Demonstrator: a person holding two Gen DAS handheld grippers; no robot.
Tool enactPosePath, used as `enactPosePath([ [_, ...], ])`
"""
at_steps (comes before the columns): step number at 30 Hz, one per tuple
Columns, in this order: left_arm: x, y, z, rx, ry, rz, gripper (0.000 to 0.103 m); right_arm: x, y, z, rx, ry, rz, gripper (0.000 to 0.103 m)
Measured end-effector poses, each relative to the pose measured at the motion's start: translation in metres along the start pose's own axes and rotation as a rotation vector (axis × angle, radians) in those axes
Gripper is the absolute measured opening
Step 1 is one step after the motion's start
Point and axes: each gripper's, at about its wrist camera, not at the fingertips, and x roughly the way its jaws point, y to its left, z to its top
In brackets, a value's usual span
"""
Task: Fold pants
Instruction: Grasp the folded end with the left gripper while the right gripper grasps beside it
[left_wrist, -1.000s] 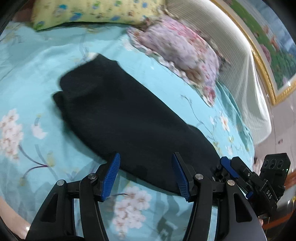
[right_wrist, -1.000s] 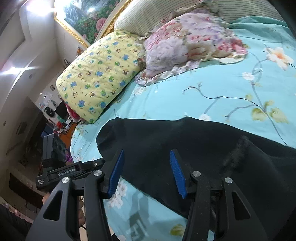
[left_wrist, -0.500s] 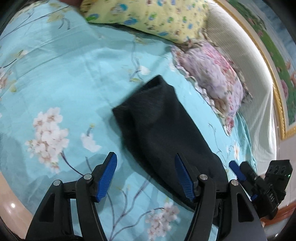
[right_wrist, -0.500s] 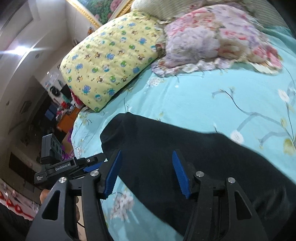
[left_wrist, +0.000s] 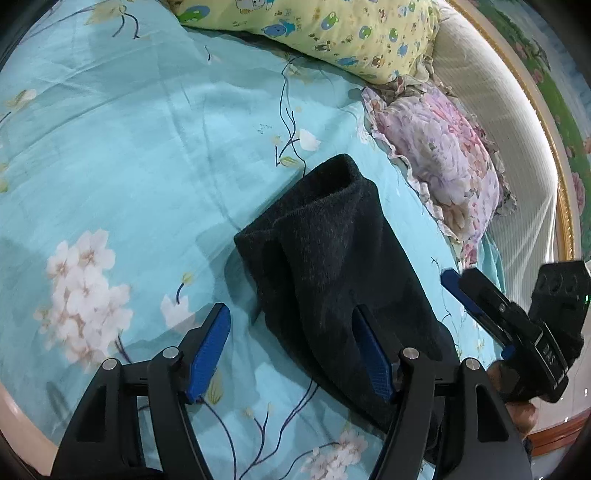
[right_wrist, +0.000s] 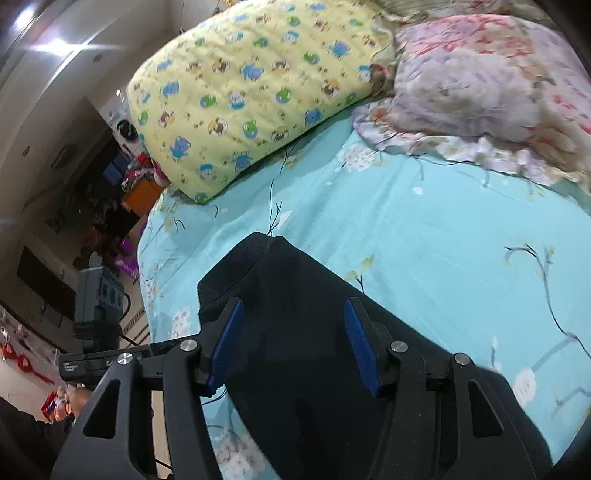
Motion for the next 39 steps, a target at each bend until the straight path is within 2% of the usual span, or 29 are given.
enactPosePath([
  [7,0.009,0.001,0.005,0.006,0.001,-0.015,0.072,0.038,-0.004,0.026,-0.037,0.069,0.044,0.058],
  [10,0.011,0.002,0.005,0.01,-0.006,-0.023,0.072,0.06,-0.006,0.039,-0.062,0.132,0.083,0.058],
  [18,0.017,-0.004,0.008,0.036,-0.029,-0.005,0.07,0.114,0.002,0.054,-0.167,0.29,0.112,0.057],
  [20,0.018,-0.008,0.008,0.057,-0.037,0.007,0.067,0.122,0.007,0.052,-0.189,0.314,0.121,0.043],
  [21,0.019,-0.009,0.009,0.069,-0.04,0.018,0.054,0.124,0.01,0.051,-0.2,0.313,0.112,0.041],
  [23,0.021,-0.011,0.01,0.085,-0.03,0.021,0.034,0.122,0.012,0.051,-0.208,0.301,0.103,0.03],
  [26,0.017,-0.013,0.011,0.088,-0.033,-0.001,0.027,0.11,0.014,0.049,-0.215,0.27,0.098,0.024],
  [39,-0.029,-0.082,-0.004,0.237,-0.096,-0.107,0.023,0.01,0.011,0.045,-0.113,0.063,0.148,0.02],
])
